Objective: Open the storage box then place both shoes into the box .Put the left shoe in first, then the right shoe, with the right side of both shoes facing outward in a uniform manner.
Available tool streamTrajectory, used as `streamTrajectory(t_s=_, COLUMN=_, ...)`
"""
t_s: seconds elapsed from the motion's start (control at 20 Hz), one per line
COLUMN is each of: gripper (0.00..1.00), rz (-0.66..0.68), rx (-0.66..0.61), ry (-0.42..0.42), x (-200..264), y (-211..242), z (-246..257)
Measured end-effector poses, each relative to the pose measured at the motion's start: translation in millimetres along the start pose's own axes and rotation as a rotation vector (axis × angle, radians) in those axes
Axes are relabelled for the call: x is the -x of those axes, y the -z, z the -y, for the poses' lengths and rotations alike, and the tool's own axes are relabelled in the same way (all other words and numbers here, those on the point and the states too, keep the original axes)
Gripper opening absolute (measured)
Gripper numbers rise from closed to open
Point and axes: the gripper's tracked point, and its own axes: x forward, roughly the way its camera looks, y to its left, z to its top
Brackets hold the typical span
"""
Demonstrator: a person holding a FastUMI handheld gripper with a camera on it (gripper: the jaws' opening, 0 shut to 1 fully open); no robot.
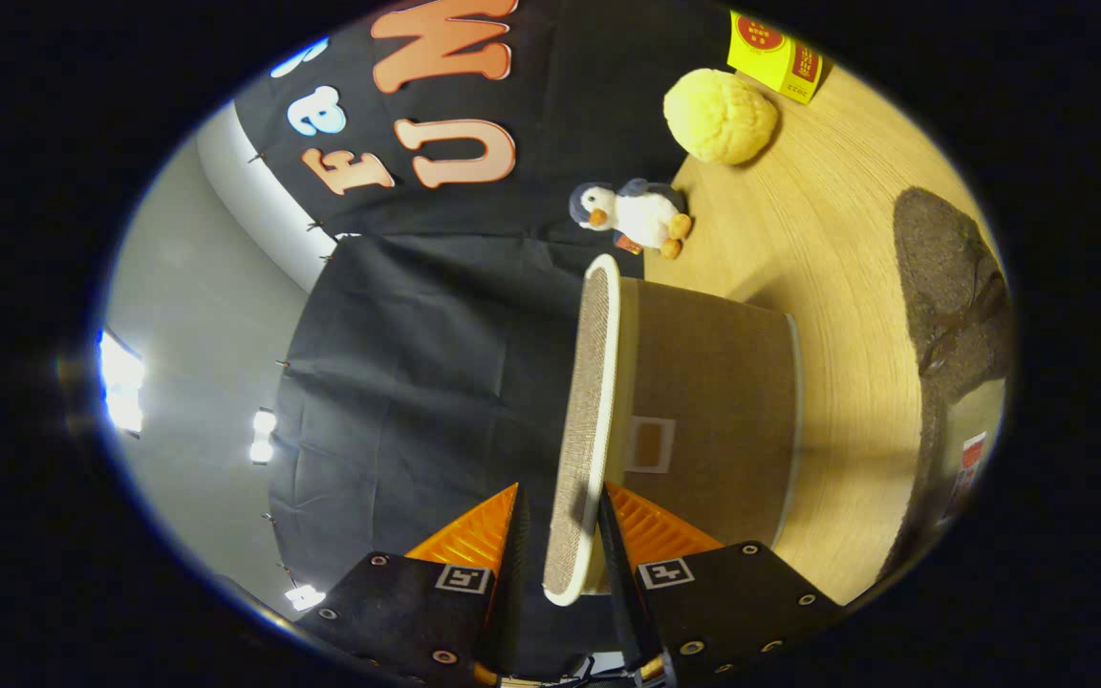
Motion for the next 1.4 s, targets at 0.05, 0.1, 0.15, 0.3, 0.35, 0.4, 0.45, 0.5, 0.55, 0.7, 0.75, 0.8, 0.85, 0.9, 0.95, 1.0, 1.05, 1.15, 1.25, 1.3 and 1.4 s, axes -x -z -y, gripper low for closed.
streamTrajectory(t_s=0.05, gripper=0.42, rz=-0.006, rx=0.007, ry=-0.004, x=-3, y=3, z=-5)
streamTrajectory(t_s=0.1, gripper=0.42, rz=-0.022, rx=0.014, ry=0.003, x=-6, y=6, z=-5)
streamTrajectory(t_s=0.15, gripper=0.42, rz=-0.036, rx=0.017, ry=0.001, x=-7, y=10, z=-10)
streamTrajectory(t_s=0.3, gripper=0.42, rz=-0.114, rx=0.051, ry=0.105, x=-22, y=21, z=6)
streamTrajectory(t_s=0.35, gripper=0.42, rz=-0.149, rx=0.039, ry=0.123, x=-23, y=30, z=9)
streamTrajectory(t_s=0.4, gripper=0.42, rz=-0.169, rx=0.036, ry=0.140, x=-25, y=35, z=10)
streamTrajectory(t_s=0.45, gripper=0.42, rz=-0.159, rx=0.046, ry=0.161, x=-26, y=35, z=12)
streamTrajectory(t_s=0.5, gripper=0.27, rz=-0.132, rx=0.055, ry=0.195, x=-28, y=30, z=17)
streamTrajectory(t_s=0.55, gripper=0.19, rz=-0.116, rx=0.055, ry=0.202, x=-26, y=27, z=16)
streamTrajectory(t_s=0.7, gripper=0.07, rz=-0.092, rx=0.022, ry=0.160, x=-28, y=23, z=-7)
streamTrajectory(t_s=0.75, gripper=0.06, rz=-0.069, rx=0.040, ry=0.152, x=-30, y=18, z=-14)
streamTrajectory(t_s=0.8, gripper=0.05, rz=-0.070, rx=0.048, ry=0.138, x=-32, y=19, z=-23)
streamTrajectory(t_s=0.85, gripper=0.05, rz=-0.070, rx=0.046, ry=0.123, x=-35, y=19, z=-34)
streamTrajectory(t_s=0.9, gripper=0.06, rz=-0.067, rx=0.054, ry=0.106, x=-38, y=19, z=-45)
streamTrajectory(t_s=0.95, gripper=0.06, rz=-0.066, rx=0.070, ry=0.096, x=-43, y=18, z=-54)
streamTrajectory(t_s=1.0, gripper=0.06, rz=-0.069, rx=0.084, ry=0.083, x=-48, y=18, z=-65)
streamTrajectory(t_s=1.05, gripper=0.07, rz=-0.076, rx=0.091, ry=0.068, x=-54, y=19, z=-74)
streamTrajectory(t_s=1.15, gripper=0.07, rz=-0.087, rx=0.107, ry=0.059, x=-64, y=22, z=-87)
streamTrajectory(t_s=1.25, gripper=0.07, rz=-0.092, rx=0.122, ry=0.051, x=-73, y=19, z=-100)
streamTrajectory(t_s=1.3, gripper=0.06, rz=-0.094, rx=0.131, ry=0.048, x=-79, y=19, z=-108)
streamTrajectory(t_s=1.4, gripper=0.07, rz=-0.106, rx=0.166, ry=0.042, x=-92, y=21, z=-123)
